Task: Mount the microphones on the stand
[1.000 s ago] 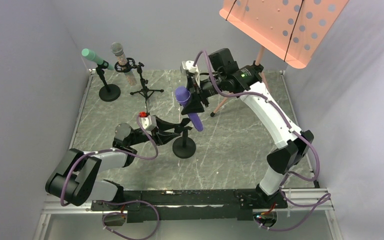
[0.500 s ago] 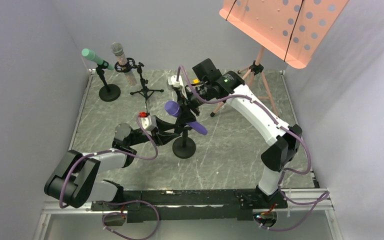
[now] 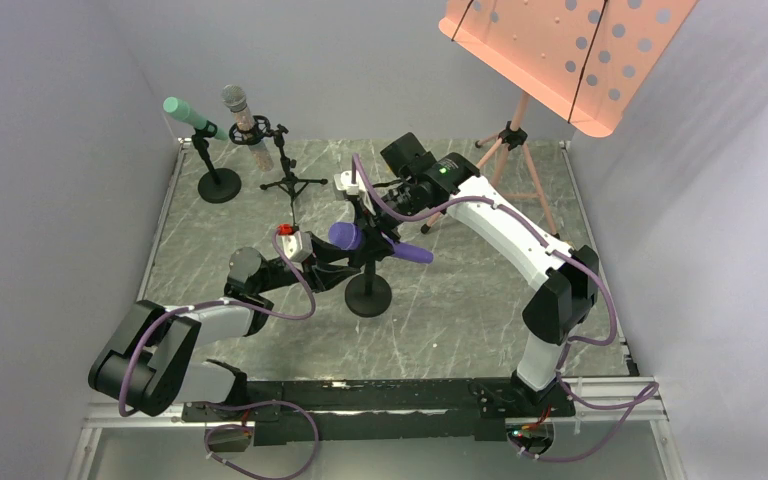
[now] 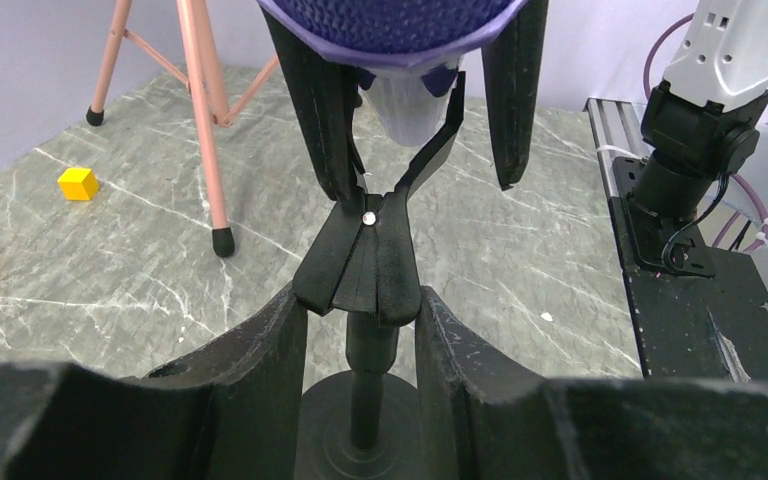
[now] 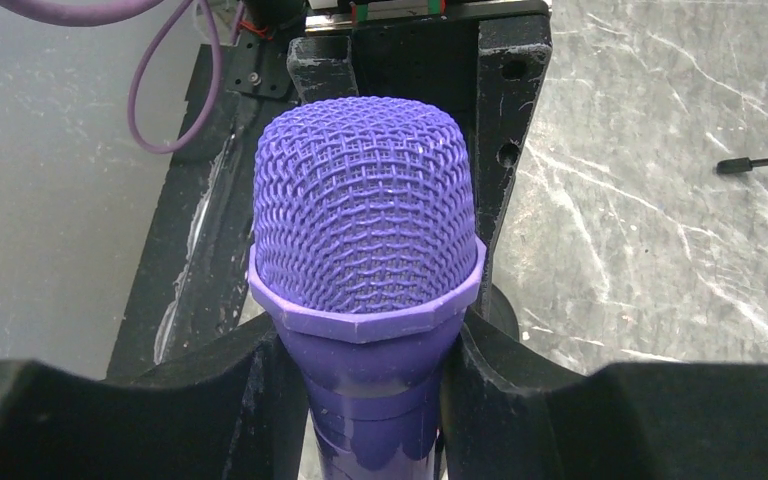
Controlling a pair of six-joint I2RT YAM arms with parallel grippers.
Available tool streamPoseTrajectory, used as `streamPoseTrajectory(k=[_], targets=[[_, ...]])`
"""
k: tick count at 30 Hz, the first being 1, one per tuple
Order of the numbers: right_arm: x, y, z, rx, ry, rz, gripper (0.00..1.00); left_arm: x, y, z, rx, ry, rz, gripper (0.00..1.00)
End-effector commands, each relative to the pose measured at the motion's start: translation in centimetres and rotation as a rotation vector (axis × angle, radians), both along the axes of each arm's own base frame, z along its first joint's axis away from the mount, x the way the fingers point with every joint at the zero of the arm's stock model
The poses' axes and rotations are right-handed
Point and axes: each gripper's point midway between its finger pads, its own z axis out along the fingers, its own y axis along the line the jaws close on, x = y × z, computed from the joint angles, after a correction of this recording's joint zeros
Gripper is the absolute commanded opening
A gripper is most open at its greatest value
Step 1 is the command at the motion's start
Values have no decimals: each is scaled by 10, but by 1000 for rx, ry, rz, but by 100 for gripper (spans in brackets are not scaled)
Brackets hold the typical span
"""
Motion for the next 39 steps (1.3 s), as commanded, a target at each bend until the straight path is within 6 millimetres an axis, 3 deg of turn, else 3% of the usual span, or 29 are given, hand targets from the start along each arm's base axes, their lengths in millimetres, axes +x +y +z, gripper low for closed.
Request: streamPoseTrajectory(k=[1, 12, 21, 23, 31, 36, 39], targets=[[-1, 0, 25, 73, -67, 32, 6, -5, 0, 16, -34, -73, -14, 18], [0, 15, 64, 224, -46, 60, 6, -6, 0, 18, -39, -69, -14, 17], [-9, 13, 92, 316, -57, 70, 6, -8, 1, 18, -51, -63, -17, 17], [-12, 13, 89, 323, -43, 75, 6, -9, 0, 17, -55, -61, -19, 17], [-12, 9, 45, 363, -10, 76, 5, -10, 1, 19, -65, -61, -18, 16], [-7, 12, 34, 399, -23, 89, 4, -11, 1, 19, -61, -57, -19, 16], [-3, 15, 36, 418, -19, 97, 4, -11, 1, 19, -57, -59, -16, 16]])
